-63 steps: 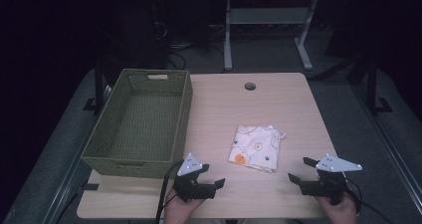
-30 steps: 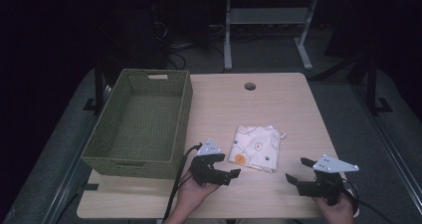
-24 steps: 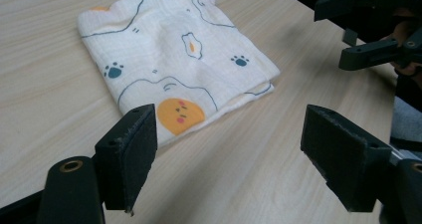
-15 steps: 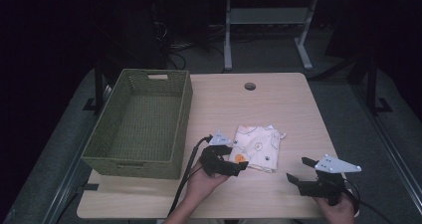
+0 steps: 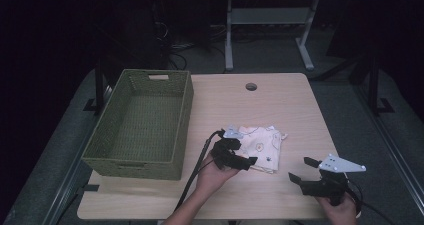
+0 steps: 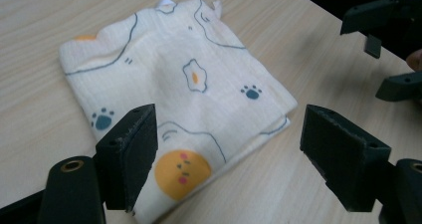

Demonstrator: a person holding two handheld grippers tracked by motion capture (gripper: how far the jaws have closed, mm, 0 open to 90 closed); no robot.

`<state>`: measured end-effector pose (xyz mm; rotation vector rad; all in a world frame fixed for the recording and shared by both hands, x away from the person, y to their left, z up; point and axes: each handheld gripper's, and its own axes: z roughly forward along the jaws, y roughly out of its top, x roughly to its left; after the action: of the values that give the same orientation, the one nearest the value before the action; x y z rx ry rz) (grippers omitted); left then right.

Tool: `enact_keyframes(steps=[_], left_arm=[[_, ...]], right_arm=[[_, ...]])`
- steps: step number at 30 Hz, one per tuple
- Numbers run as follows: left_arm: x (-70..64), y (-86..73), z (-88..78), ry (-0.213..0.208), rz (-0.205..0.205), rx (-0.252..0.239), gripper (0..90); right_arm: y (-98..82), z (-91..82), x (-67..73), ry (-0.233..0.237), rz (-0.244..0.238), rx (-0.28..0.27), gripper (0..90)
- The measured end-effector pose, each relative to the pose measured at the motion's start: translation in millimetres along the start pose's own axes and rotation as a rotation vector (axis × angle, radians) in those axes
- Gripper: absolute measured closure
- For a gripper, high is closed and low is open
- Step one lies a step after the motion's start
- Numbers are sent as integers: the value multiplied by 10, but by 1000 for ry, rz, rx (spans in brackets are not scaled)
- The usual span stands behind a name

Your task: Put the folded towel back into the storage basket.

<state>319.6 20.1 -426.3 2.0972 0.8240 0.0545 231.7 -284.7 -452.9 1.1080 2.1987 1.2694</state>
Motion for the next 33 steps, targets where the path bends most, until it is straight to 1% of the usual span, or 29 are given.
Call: enact_keyframes(steps=[1, 3, 4, 5, 7, 9, 10, 11, 13, 14, 17, 19, 20, 21, 22, 23, 24, 25, 26, 27, 30, 31, 33], left_arm=[[7, 15, 18, -5, -6, 1, 230], [12, 56, 63, 7, 6, 18, 230], [14, 79, 86, 11, 9, 28, 230], [19, 99, 109, 5, 6, 30, 230], [18, 137, 159, 14, 19, 45, 231], [21, 170, 211, 14, 29, 56, 231], [21, 170, 211, 14, 29, 56, 230], [26, 196, 265, 17, 28, 61, 231], [33, 227, 310, 25, 35, 73, 236], [38, 244, 333, 24, 27, 78, 236], [57, 306, 420, 40, 29, 94, 238], [78, 347, 473, 45, 17, 100, 241], [90, 363, 494, 48, 13, 102, 247], [100, 378, 511, 53, 17, 109, 262], [100, 378, 511, 53, 17, 109, 263], [111, 392, 535, 62, 19, 113, 263], [133, 411, 570, 56, 9, 126, 272], [140, 420, 588, 57, 12, 132, 275], [137, 427, 611, 60, 15, 135, 290], [133, 438, 633, 58, 21, 148, 298], [108, 447, 690, 62, 24, 157, 309], [101, 448, 707, 66, 27, 163, 319], [104, 450, 745, 91, 35, 189, 320]], right_arm=[[-1, 0, -1, -1, 3, 3, 187], [-11, 1, -11, -9, 2, 4, 178], [-16, 0, -13, -9, 10, 6, 177], [-18, -1, -20, -10, 9, 6, 178], [-19, -7, -31, -12, 7, 5, 179], [-19, -13, -43, -9, 12, 6, 178], [-19, -14, -48, -9, 10, 6, 178], [-20, -16, -48, -9, 10, 7, 178], [-21, -18, -47, -9, 9, 7, 180], [-22, -18, -47, -9, 5, 7, 181], [-23, -16, -51, -8, 6, 9, 181], [-20, -13, -55, -8, 8, 10, 182], [-20, -14, -55, -8, 7, 10, 183], [-21, -16, -55, -7, 6, 9, 185], [-21, -16, -55, -7, 6, 9, 185], [-22, -20, -52, -7, 8, 8, 184], [-23, -20, -48, -10, 6, 7, 187], [-24, -19, -50, -11, 1, 9, 187], [-23, -19, -52, -10, 3, 10, 187], [-23, -19, -54, -9, 4, 9, 187], [-22, -22, -56, -9, 8, 8, 187], [-23, -24, -52, -11, 7, 5, 187], [-20, -33, -48, -12, 0, 2, 188]])
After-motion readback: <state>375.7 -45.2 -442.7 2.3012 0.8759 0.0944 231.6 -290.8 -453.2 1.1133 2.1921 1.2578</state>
